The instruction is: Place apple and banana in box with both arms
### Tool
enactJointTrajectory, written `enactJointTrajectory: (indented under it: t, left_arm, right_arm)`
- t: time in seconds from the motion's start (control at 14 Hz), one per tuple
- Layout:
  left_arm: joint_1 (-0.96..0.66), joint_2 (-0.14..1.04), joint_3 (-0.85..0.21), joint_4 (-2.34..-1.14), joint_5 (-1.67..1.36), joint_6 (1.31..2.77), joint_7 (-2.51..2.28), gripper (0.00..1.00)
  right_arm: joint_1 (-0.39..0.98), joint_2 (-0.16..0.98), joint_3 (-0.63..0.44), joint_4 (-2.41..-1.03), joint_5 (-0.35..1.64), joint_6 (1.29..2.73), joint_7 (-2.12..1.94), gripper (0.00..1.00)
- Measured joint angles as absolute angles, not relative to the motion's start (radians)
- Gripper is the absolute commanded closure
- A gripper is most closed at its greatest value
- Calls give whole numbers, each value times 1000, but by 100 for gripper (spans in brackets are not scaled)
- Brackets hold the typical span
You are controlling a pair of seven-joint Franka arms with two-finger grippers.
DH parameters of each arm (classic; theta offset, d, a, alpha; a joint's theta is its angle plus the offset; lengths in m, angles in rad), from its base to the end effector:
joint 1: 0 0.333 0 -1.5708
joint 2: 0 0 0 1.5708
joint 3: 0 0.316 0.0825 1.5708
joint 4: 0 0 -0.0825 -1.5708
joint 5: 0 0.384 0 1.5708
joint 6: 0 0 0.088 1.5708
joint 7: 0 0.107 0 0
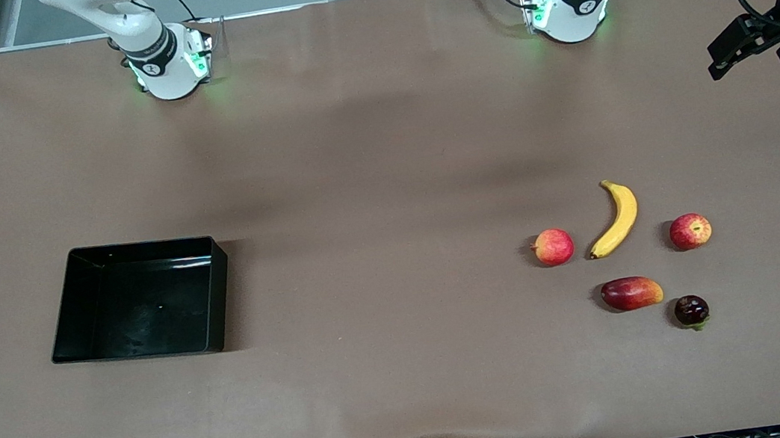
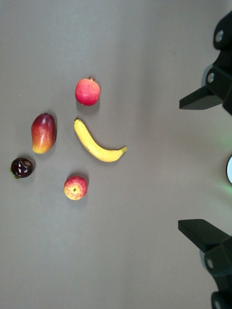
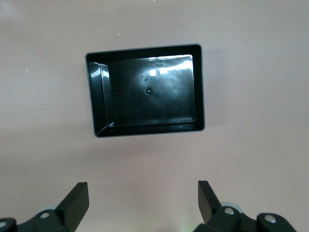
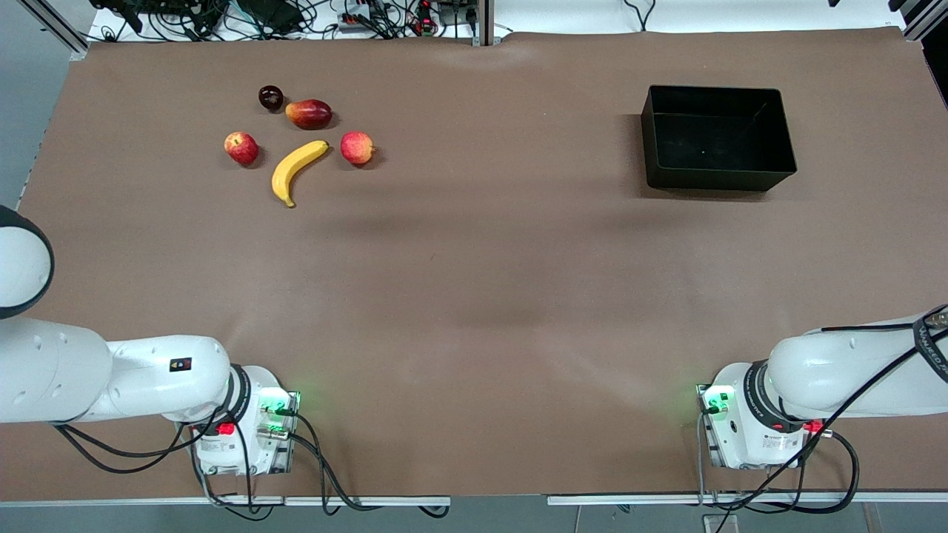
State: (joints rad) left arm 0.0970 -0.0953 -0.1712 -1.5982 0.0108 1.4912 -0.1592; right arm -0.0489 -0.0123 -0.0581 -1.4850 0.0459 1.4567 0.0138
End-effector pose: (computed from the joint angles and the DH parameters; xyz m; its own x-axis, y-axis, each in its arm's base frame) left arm 0.5151 -0.0419 0.6550 0.9962 0.0867 -0.0086 0.0864 -0.9958 -0.0287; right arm 0.5364 -0.0525 0.6614 0.9932 -0.1153 -0.0165 -0.1159 -0.9922 -0.0462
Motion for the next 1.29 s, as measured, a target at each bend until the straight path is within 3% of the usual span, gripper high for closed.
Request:
enactJointTrajectory:
  t: [1.29]
  left_arm:
    - [139,-43,-168,-1594,11,1493,-159,0]
  right_arm:
    - [-91,19,-70,-1514,69,1385,-75,0]
